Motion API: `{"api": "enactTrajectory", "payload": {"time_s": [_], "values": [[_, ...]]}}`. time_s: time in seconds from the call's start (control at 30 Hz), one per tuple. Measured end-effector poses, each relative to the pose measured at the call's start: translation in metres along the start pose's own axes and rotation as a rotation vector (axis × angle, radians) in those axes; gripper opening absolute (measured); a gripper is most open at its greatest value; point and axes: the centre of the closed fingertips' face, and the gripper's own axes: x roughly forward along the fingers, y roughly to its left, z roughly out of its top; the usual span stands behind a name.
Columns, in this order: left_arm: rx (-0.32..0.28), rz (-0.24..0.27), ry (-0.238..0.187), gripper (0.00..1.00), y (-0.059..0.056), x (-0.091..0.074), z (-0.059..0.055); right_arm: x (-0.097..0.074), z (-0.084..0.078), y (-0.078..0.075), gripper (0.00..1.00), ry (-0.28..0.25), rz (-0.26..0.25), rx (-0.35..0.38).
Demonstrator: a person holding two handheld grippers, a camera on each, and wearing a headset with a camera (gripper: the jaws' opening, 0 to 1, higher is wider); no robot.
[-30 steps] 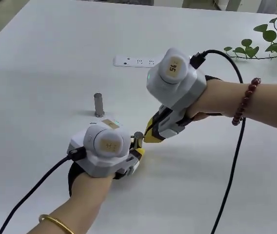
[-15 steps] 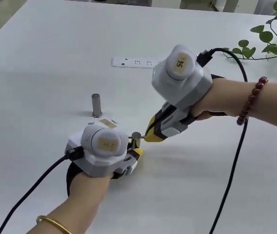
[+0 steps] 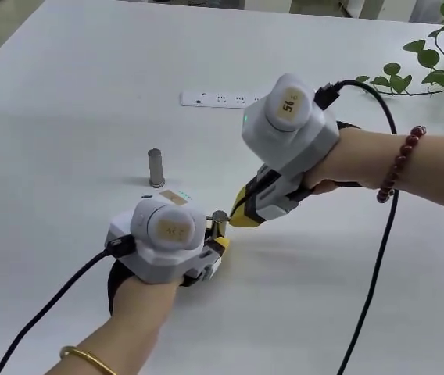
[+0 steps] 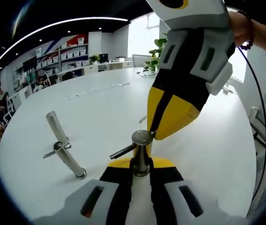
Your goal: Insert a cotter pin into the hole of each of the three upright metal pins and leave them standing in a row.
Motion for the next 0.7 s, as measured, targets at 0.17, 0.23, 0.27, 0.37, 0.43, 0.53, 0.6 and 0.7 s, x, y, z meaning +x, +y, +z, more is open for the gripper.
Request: {"api": "enactTrajectory", "payload": {"time_s": [0.17,0.23,0.27,0.37,0.43,0.53,0.6,0.7], "values": [[0.003,0.003,0.001,0.11,0.000,0.000,0.000,-0.003,-0.005,-0.005,0.11,-0.007,-0.024,0.060],[0.004,0.002,0.001,0.10,0.000,0.001,0.000,-0.004,-0.005,-0.005,0.12,-0.041,-0.030,0.090],[0.005,0.001,0.001,0.10,0.000,0.001,0.000,-0.005,-0.006,-0.004,0.12,-0.062,-0.023,0.133],[0.012,-0.002,0.000,0.10,0.000,0.001,0.000,-0.008,-0.008,-0.002,0.15,-0.107,-0.029,0.177],[0.015,0.001,-0.001,0.10,0.000,0.001,0.000,-0.009,-0.011,-0.003,0.18,-0.132,-0.039,0.198],[0.020,0.003,-0.001,0.10,0.000,0.000,0.000,-0.013,-0.012,-0.003,0.20,-0.173,-0.064,0.242],[0.021,0.005,-0.001,0.10,0.000,0.000,0.000,-0.017,-0.013,-0.004,0.21,-0.200,-0.081,0.268],[0.016,-0.003,-0.006,0.10,-0.001,0.001,0.000,-0.021,-0.015,-0.006,0.21,-0.232,-0.106,0.303]]}}
